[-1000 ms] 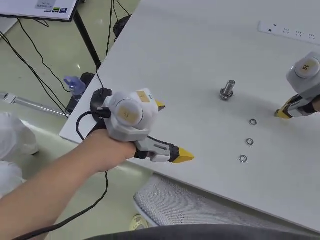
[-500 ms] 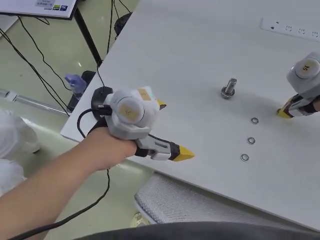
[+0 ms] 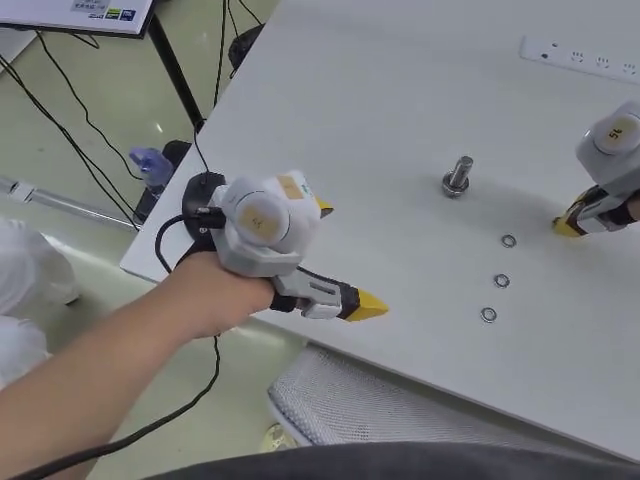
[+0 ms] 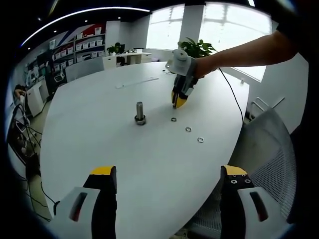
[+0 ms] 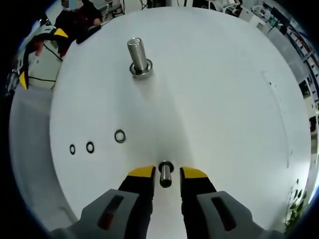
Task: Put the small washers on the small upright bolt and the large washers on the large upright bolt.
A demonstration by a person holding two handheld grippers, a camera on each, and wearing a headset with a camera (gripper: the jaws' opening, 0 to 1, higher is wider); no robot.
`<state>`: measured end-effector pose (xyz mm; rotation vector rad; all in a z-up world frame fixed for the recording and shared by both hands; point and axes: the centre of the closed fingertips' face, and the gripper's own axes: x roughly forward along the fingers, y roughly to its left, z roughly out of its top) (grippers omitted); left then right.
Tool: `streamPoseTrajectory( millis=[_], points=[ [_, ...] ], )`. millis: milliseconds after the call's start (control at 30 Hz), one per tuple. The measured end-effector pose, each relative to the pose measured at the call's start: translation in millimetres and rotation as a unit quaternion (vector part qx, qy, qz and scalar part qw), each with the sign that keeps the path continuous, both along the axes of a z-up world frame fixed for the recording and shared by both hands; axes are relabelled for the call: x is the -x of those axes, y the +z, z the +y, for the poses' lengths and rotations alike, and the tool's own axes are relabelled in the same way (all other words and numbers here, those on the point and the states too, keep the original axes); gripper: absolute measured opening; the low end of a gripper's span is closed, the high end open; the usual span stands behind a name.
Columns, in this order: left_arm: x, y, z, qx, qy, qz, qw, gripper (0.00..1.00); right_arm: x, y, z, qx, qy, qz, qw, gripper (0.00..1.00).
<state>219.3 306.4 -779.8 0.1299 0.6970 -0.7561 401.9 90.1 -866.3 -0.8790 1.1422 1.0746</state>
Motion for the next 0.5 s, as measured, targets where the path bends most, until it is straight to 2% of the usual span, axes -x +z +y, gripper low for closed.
streamPoseTrajectory(
  millis=[367, 500],
  points=[
    [-0.8, 0.7, -1.2, 0.0, -0.003, -0.003, 1.0, 0.85, 4.1, 25.8, 12.6, -0.012, 0.017, -0.013, 0.9997, 0.23],
    [-0.6, 3.3, -3.7, -0.001, -0.007, -0.006, 1.0, 0.86, 2.5, 28.0, 16.6, -0.012, 0.027, -0.015, 0.9994, 0.24]
  ],
)
